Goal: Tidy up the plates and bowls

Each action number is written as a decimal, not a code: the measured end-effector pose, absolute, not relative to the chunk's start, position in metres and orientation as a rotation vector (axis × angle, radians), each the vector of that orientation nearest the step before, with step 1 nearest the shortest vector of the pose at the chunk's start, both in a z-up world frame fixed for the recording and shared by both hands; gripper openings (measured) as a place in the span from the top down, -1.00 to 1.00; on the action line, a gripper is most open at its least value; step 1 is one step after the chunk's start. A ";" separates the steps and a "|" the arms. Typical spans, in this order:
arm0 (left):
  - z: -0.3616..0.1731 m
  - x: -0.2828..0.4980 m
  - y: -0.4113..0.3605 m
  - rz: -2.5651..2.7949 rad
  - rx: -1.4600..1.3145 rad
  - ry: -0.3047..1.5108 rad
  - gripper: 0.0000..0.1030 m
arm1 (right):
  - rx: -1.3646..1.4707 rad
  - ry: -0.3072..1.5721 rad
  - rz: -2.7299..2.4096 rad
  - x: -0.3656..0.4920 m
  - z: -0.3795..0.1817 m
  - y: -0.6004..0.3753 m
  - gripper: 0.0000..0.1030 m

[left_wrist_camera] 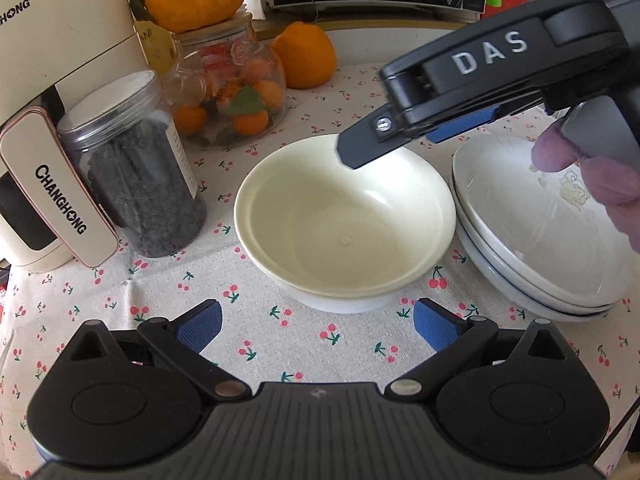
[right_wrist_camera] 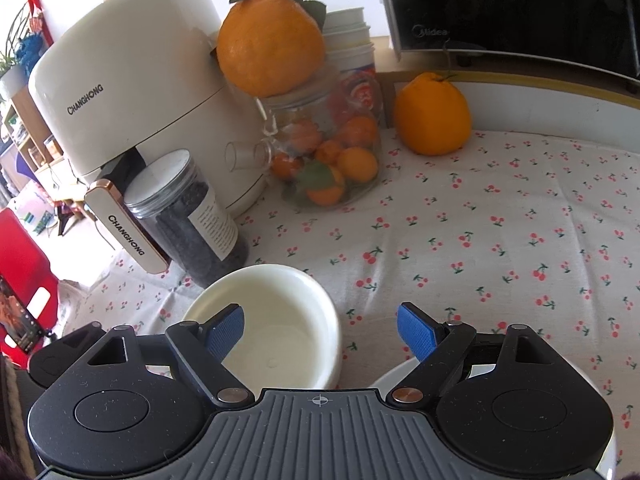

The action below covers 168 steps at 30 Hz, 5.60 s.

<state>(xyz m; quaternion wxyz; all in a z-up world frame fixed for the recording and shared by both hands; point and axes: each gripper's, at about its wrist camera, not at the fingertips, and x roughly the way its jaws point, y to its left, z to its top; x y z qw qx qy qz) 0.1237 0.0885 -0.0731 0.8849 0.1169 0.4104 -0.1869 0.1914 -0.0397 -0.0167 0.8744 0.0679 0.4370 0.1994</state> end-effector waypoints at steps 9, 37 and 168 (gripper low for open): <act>-0.076 0.123 0.081 -0.410 0.260 0.854 -0.95 | 0.149 0.929 0.415 0.200 -0.022 -0.032 -0.66; -0.070 0.132 0.070 -0.404 0.241 0.867 -0.54 | 0.187 1.017 0.429 0.207 -0.038 -0.032 0.27; 0.000 0.047 0.012 -0.297 0.053 0.862 -0.99 | 0.244 0.964 0.103 0.073 0.047 -0.208 -0.59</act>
